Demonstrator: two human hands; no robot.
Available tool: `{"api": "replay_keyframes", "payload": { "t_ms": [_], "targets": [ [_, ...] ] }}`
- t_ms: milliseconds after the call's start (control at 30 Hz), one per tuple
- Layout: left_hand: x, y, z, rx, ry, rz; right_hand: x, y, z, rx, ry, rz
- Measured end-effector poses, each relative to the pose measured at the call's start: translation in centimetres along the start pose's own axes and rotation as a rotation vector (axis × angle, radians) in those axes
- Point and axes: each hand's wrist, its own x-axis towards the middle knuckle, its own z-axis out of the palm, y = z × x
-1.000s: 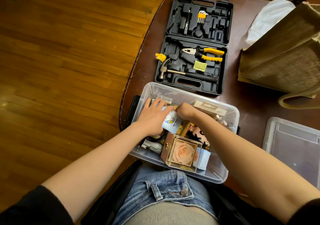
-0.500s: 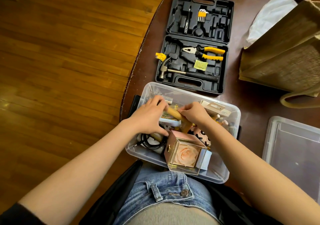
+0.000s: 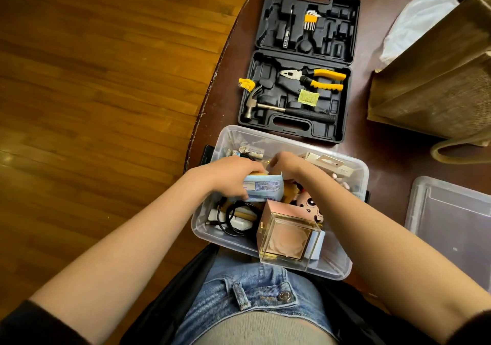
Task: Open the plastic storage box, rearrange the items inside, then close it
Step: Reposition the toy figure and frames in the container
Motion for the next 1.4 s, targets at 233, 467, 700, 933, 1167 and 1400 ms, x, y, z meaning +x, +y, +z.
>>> {"api": "replay_keyframes", "payload": {
  "t_ms": [233, 467, 700, 933, 1167, 1400],
  "targets": [
    [0.0, 0.2, -0.5, -0.032, -0.049, 0.013, 1.4, -1.5, 0.4, -0.269, -0.1, -0.035],
    [-0.4, 0.2, 0.1, -0.083, -0.04, 0.016, 2.1, -1.3, 0.9, -0.409, -0.062, -0.142],
    [-0.4, 0.0, 0.1, -0.16, -0.041, 0.027, 2.0, -1.0, 0.1, -0.515, -0.102, -0.218],
    [-0.5, -0.2, -0.3, -0.16, -0.106, 0.008, 0.4, 0.2, -0.2, -0.275, 0.095, -0.361],
    [-0.2, -0.1, -0.5, -0.14, -0.09, 0.01, -3.5, 2.1, 0.6, 0.621, 0.381, -0.333],
    [0.9, 0.4, 0.0, -0.109, 0.053, -0.148, -5.8, 5.1, 1.0, 0.878, 0.515, -0.274]
  ]
}}
